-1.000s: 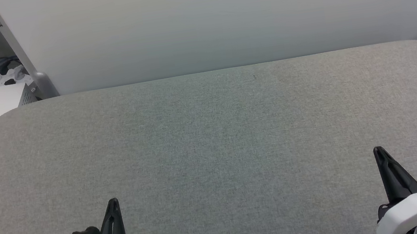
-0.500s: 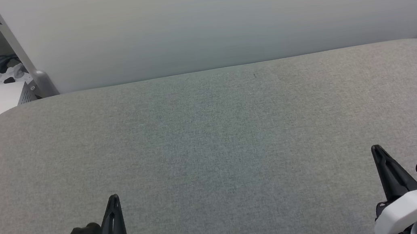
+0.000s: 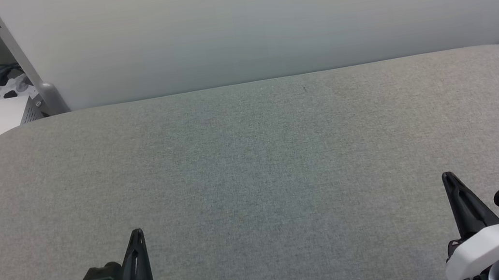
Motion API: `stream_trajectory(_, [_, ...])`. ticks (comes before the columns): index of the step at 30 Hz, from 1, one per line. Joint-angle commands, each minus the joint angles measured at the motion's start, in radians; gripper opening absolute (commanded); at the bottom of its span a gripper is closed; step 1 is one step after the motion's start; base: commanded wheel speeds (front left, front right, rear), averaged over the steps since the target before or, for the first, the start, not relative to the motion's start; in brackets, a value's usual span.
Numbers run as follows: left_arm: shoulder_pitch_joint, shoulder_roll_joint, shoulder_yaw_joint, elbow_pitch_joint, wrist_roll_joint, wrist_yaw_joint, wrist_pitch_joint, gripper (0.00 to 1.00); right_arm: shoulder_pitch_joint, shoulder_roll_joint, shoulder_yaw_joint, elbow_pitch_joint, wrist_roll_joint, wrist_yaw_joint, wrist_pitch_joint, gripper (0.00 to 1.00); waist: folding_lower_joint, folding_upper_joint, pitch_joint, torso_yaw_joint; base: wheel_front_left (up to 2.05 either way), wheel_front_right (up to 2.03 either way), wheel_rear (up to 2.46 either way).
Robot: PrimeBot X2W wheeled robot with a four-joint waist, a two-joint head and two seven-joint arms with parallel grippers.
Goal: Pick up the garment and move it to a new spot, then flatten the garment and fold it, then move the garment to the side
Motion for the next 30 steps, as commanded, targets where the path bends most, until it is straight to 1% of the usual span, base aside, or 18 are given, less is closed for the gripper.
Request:
stream_trajectory(1, [-0.020, -0.007, 0.011, -0.008, 0.016, -0.008, 0.005, 0.00, -0.018, 0.001, 0.004, 0.007, -0.010, 0.000, -0.006, 0.00, 0.0000, 0.0000, 0.000, 0.000, 0.00, 0.00, 0.00])
stream_trajectory(30, [-0.036, -0.056, 0.071, -0.033, 0.105, -0.056, 0.057, 0.00, -0.050, 0.001, 0.011, 0.045, -0.039, 0.000, -0.015, 0.00, 0.0000, 0.0000, 0.010, 0.000, 0.00, 0.00, 0.00])
